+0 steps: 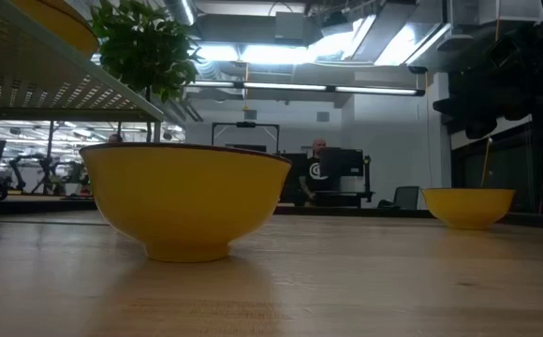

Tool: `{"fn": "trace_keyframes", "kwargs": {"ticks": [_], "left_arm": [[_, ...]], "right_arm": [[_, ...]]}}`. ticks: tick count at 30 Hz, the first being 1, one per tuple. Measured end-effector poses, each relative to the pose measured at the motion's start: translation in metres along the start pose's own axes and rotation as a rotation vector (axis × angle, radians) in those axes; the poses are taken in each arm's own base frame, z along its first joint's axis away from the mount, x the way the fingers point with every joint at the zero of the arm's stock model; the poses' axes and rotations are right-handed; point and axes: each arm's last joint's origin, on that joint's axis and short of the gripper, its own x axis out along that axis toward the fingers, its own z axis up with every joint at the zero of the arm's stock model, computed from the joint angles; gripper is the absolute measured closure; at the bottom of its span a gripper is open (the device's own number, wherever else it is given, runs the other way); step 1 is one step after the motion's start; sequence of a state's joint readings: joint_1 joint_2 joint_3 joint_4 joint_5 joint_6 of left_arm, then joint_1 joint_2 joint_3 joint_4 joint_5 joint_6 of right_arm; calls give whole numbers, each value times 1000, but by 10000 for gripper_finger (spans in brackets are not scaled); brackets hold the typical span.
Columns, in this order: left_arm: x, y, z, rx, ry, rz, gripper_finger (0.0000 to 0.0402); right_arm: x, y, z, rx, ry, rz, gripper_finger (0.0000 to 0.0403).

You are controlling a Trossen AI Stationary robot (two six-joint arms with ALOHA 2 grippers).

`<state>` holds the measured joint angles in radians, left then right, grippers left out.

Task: Pick & Place Mini bowls
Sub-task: Stack the patterned bowl on top of the patterned bowl on the shelf

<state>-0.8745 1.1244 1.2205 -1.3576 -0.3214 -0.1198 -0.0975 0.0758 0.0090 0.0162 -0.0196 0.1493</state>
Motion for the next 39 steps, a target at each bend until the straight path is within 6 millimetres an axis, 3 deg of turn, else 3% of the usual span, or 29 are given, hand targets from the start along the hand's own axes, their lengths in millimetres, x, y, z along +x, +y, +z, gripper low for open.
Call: {"fn": "trace_keyframes", "kwargs": {"ticks": [9, 19, 31, 39], "left_arm": [[-3, 0, -1, -19, -7, -39, 315], [3, -3, -2, -35, 10, -89, 395], [1, -2, -1, -44, -2, -73, 391], [-7, 0, 1, -63, -31, -78, 353]], "right_arm": [[0, 0, 0, 0, 0, 0, 188], [0, 0, 0, 0, 0, 0, 188], [0, 0, 0, 0, 0, 0, 188], [0, 0, 0, 0, 0, 0, 188]]}}
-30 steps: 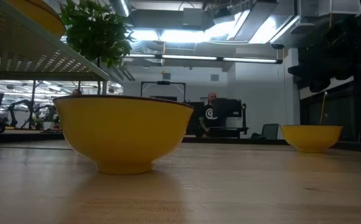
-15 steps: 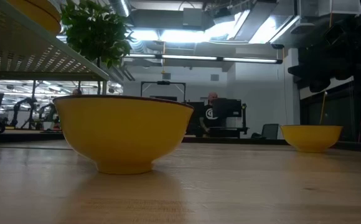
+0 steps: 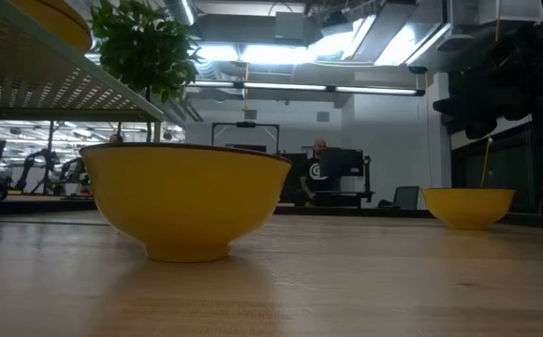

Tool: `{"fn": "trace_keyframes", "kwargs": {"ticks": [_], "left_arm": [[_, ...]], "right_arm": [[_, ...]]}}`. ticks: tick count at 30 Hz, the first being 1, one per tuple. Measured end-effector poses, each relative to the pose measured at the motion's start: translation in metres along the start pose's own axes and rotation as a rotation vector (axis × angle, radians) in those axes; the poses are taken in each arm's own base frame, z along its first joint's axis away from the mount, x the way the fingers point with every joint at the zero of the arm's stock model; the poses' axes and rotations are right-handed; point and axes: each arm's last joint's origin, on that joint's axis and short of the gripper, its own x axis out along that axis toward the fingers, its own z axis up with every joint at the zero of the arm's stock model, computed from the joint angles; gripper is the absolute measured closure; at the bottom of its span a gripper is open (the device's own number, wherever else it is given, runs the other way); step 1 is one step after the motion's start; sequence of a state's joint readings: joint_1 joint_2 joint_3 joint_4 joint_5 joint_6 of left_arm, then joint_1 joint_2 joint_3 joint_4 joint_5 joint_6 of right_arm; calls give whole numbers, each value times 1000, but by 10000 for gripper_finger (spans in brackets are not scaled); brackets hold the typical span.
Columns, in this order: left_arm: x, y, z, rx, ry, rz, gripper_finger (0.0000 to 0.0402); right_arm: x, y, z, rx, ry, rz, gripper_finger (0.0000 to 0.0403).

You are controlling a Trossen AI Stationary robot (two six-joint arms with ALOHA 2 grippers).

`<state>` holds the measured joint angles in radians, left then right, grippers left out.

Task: Pick & Place Mini bowls
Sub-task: Stack the patterned bowl on top of the patterned bowl on the shelf

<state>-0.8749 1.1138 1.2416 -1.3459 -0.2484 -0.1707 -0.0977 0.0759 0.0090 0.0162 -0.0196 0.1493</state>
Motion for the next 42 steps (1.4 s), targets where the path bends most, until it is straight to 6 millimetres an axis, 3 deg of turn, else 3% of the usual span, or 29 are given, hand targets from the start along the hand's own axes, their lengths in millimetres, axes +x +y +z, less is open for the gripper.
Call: {"fn": "trace_keyframes", "kwargs": {"ticks": [14, 26, 35, 42], "left_arm": [[-11, 8, -7, -64, -66, -15, 274], [-35, 42, -27, -187, -210, 65, 276], [-41, 50, -53, -239, -203, 105, 276], [-51, 65, -71, -357, -219, 256, 276]], "right_arm": [[0, 0, 0, 0, 0, 0, 188], [0, 0, 0, 0, 0, 0, 188], [0, 0, 0, 0, 0, 0, 188], [0, 0, 0, 0, 0, 0, 188]]}}
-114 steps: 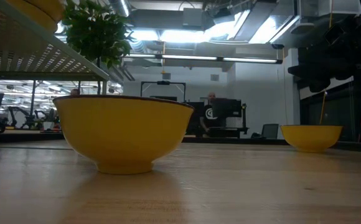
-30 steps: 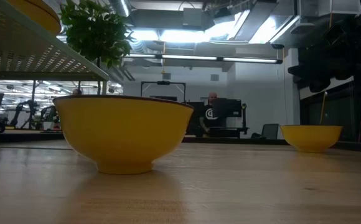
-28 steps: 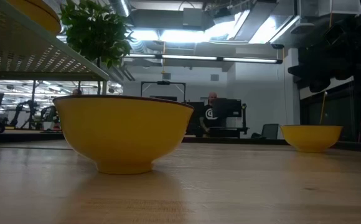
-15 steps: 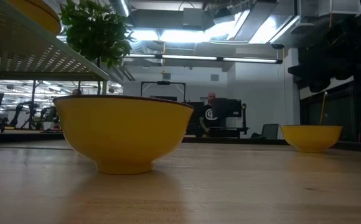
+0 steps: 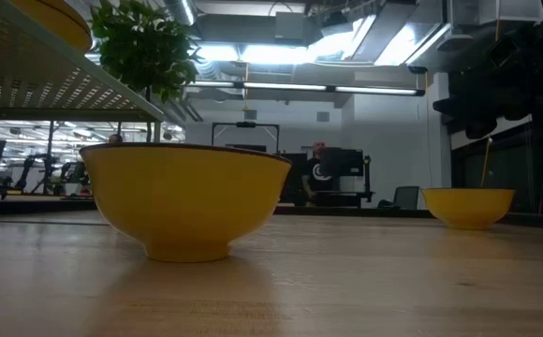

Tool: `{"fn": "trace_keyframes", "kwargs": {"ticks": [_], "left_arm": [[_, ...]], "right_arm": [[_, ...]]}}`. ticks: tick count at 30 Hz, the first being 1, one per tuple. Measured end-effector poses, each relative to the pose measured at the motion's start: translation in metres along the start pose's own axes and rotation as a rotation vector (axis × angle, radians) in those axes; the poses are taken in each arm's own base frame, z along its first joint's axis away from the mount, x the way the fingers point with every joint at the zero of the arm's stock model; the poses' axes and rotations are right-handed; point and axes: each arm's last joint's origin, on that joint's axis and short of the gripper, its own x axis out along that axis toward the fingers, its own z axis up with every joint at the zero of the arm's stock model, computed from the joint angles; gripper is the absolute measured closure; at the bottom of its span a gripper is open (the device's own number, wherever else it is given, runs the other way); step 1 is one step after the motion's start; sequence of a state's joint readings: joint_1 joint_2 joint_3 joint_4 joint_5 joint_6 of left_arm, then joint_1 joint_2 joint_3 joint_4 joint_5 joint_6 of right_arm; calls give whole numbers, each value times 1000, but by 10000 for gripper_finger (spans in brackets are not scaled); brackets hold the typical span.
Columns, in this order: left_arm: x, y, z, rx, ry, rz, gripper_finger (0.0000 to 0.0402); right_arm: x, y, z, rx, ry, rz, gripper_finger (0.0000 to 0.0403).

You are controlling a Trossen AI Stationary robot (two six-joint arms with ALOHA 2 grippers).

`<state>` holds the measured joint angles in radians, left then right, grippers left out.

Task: Pick & Place Mini bowls
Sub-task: Stack the patterned bowl on top of the patterned bowl on the shelf

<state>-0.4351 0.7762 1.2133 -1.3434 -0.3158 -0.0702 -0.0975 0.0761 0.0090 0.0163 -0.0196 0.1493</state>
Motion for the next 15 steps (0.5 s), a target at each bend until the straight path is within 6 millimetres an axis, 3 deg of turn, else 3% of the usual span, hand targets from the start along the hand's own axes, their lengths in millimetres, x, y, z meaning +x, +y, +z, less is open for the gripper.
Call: {"fn": "trace_keyframes", "kwargs": {"ticks": [7, 15], "left_arm": [[3, 17, 0, -115, 0, 151, 277], [30, 34, -7, -300, -106, 329, 276]], "right_arm": [[0, 0, 0, 0, 0, 0, 188], [0, 0, 0, 0, 0, 0, 188]]}}
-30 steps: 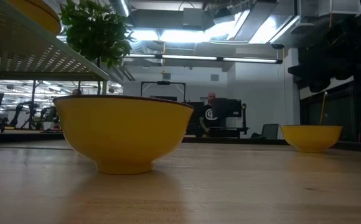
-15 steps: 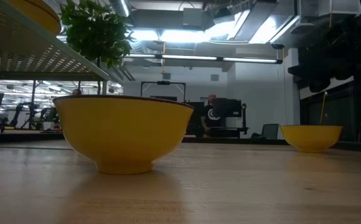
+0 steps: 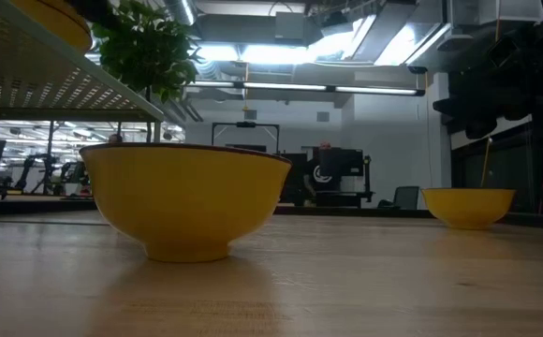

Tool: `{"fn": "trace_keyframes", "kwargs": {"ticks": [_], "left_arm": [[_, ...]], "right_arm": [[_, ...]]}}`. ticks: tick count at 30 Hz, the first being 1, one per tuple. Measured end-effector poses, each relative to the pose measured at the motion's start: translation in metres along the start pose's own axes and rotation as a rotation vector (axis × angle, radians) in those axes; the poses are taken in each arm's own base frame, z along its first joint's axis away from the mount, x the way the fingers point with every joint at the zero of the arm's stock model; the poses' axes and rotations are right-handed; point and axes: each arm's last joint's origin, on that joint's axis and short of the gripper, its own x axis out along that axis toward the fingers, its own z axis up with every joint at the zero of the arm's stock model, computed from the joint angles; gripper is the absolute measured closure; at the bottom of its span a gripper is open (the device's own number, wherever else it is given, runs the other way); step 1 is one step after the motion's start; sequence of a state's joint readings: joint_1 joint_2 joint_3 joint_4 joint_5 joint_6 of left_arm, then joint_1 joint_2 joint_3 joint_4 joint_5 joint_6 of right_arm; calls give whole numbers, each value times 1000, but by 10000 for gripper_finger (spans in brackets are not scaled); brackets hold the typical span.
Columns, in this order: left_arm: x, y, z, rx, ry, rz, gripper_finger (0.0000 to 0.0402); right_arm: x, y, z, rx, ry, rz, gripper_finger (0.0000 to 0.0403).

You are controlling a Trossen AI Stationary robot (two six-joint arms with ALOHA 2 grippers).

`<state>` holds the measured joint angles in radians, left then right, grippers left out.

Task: Pick & Place Mini bowls
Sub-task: Stack the patterned bowl on top of the patterned bowl on the shelf

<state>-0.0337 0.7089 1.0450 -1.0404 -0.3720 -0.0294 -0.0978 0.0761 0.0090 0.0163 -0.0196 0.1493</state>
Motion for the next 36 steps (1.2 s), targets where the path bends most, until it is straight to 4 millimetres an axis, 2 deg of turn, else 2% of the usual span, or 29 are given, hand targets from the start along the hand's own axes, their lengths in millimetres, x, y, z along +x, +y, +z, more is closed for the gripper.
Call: {"fn": "trace_keyframes", "kwargs": {"ticks": [8, 12, 20, 36], "left_arm": [[33, 13, -18, -194, -190, 303, 277], [49, 17, -34, -276, -270, 380, 277], [77, 16, -65, -404, -443, 365, 278], [104, 8, -127, -503, -660, 410, 281]], "right_arm": [[0, 0, 0, 0, 0, 0, 188], [0, 0, 0, 0, 0, 0, 188], [0, 0, 0, 0, 0, 0, 188], [0, 0, 0, 0, 0, 0, 188]]}}
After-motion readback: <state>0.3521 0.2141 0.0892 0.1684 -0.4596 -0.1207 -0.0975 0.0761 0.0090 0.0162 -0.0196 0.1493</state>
